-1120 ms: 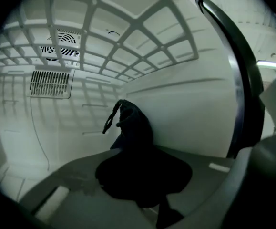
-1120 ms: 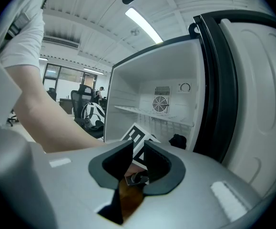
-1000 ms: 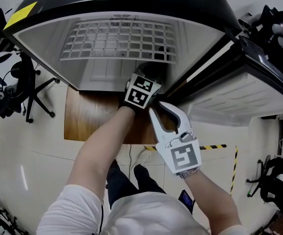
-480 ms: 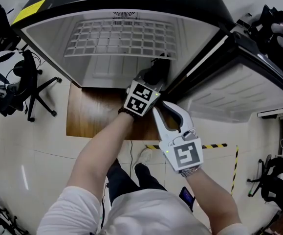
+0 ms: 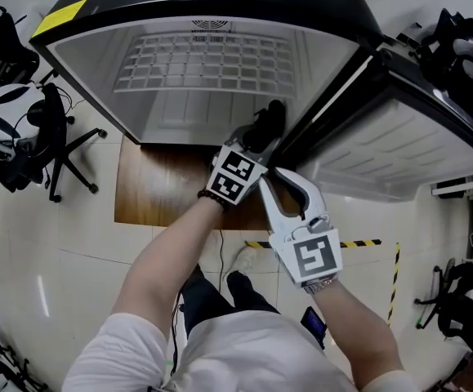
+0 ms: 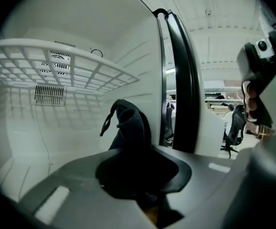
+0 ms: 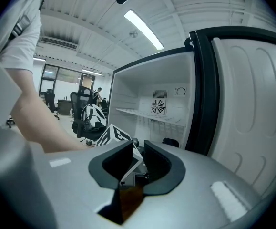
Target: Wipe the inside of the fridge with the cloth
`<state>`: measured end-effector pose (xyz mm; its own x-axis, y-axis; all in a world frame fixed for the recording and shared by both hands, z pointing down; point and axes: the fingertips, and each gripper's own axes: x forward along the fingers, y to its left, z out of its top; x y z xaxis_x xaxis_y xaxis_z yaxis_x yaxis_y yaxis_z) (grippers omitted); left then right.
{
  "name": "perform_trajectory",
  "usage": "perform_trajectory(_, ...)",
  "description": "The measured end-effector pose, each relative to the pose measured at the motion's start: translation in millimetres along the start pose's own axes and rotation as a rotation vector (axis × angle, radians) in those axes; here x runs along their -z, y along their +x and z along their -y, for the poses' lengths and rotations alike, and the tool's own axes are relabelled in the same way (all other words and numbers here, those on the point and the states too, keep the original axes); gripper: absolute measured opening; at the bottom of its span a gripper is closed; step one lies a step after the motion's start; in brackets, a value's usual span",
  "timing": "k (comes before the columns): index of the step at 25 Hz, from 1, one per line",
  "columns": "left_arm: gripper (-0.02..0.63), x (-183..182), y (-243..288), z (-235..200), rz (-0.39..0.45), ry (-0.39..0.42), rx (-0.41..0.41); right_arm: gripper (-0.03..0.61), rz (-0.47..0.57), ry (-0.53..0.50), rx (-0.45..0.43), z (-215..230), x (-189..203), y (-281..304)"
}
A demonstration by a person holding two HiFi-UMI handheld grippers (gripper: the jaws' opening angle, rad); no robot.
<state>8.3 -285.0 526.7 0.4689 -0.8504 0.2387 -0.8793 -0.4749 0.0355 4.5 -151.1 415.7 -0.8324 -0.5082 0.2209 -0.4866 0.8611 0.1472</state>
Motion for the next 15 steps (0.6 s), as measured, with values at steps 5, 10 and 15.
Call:
perform_trajectory(5,0.067,1,-7,11,0.006,-0.011,0.016,0.072,0.0,-0.004,0.002,-1,-2,-5)
perform_trajectory(10,0.069,0,-12,21,0.005,-0.009,0.033,0.073,-0.001,-0.009,0.003,-1,-3,-10)
perform_trajectory(15,0.069,1,-17,26,0.003,-0.008,0.044,0.072,0.004,-0.02,-0.003,-4,-9,-12)
